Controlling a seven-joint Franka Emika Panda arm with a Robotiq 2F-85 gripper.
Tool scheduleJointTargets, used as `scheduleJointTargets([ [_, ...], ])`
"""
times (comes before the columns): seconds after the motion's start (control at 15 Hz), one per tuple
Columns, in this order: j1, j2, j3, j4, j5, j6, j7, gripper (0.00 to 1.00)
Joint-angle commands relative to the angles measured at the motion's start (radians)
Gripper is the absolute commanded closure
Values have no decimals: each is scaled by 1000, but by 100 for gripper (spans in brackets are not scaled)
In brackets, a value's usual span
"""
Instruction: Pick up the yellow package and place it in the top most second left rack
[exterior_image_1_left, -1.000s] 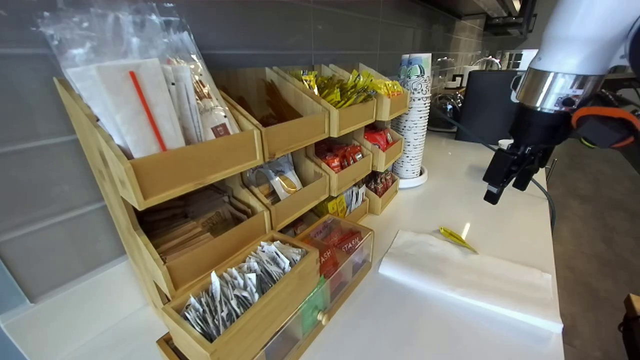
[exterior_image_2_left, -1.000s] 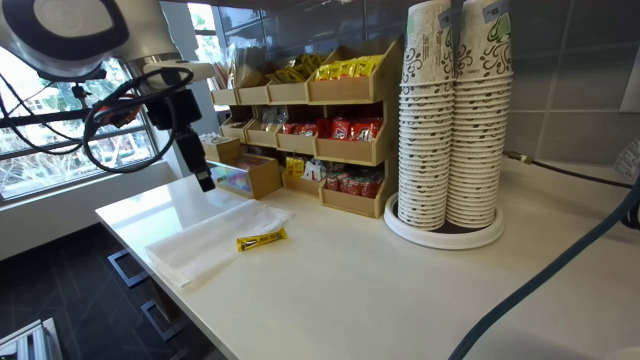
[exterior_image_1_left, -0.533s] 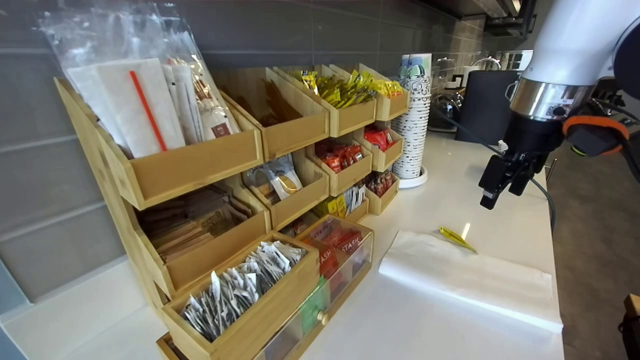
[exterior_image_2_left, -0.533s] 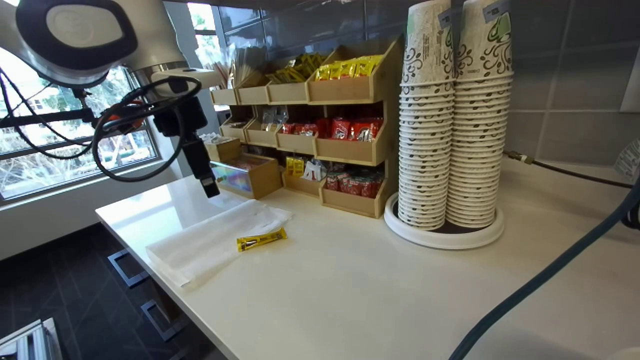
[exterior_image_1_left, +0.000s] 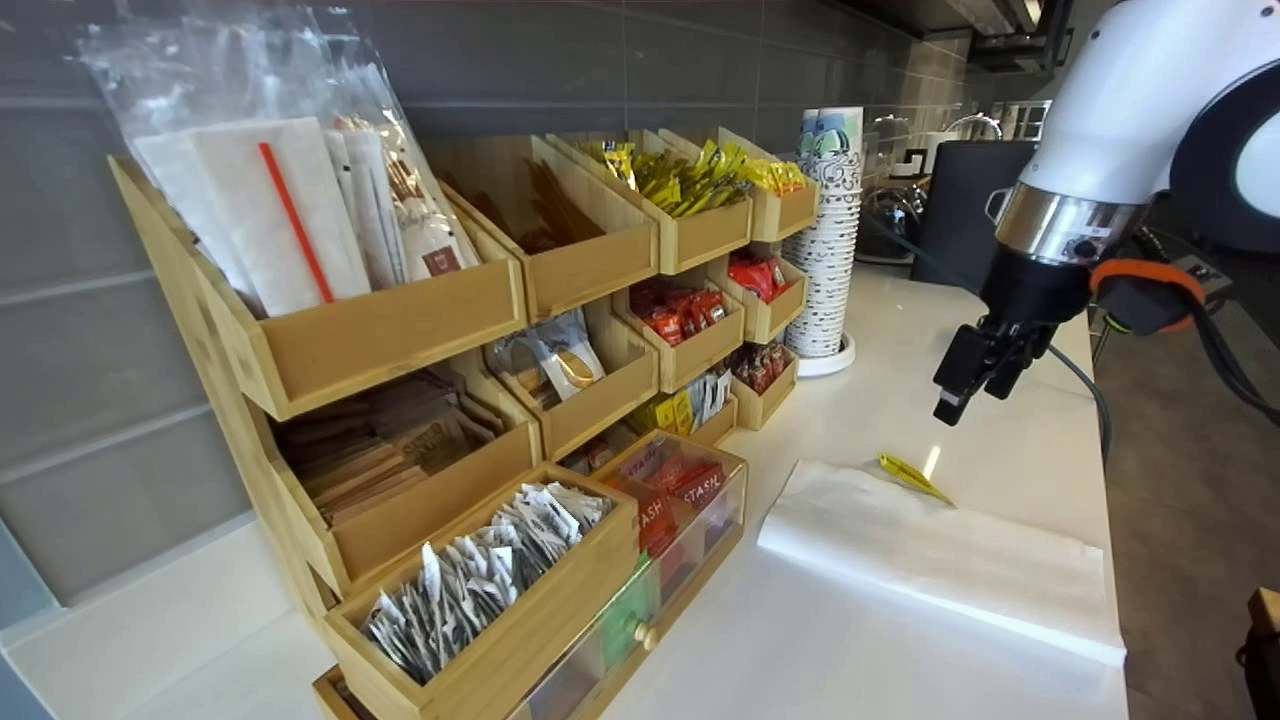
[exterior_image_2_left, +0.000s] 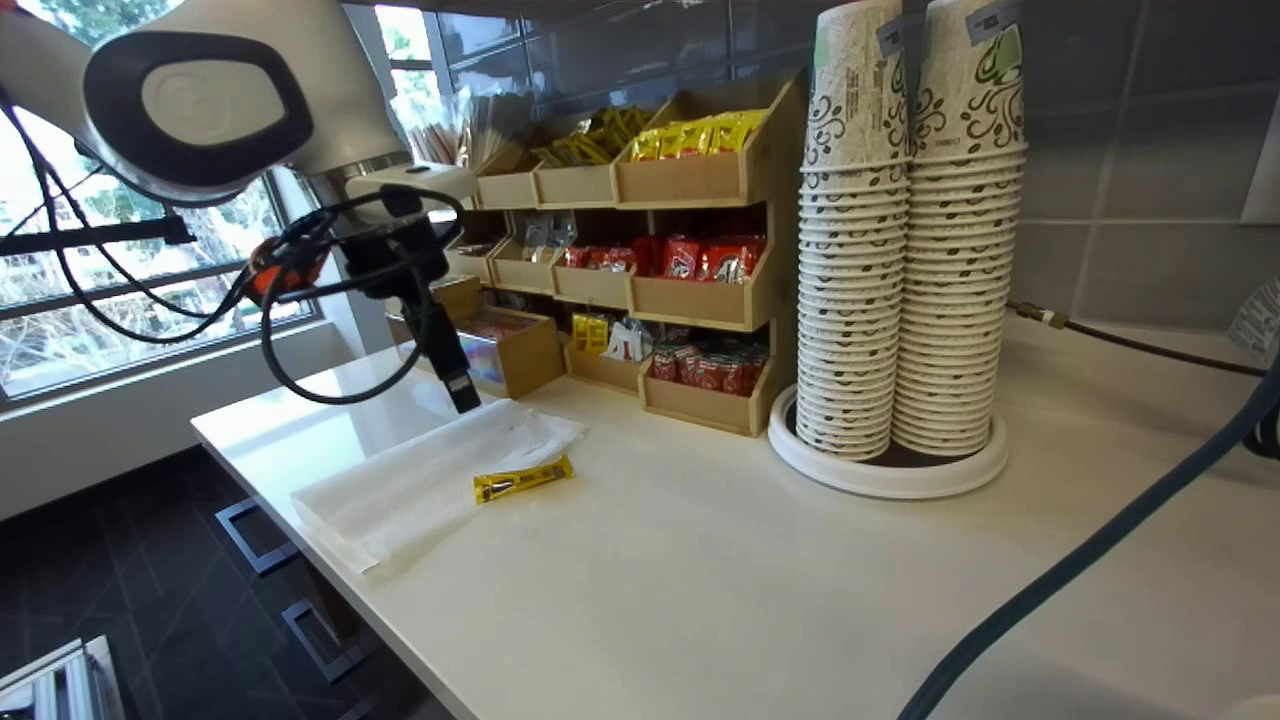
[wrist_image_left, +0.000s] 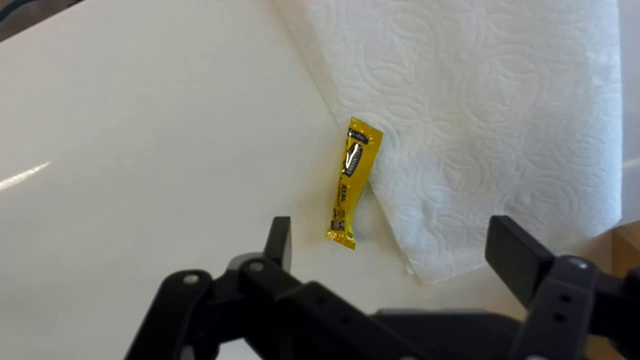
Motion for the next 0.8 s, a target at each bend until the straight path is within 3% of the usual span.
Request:
scheduleJointTargets([
  [0.0,-11,83,-38,-3,-33,100,-69,0],
  [0.73,12,310,-110,18,0,370,-253,0],
])
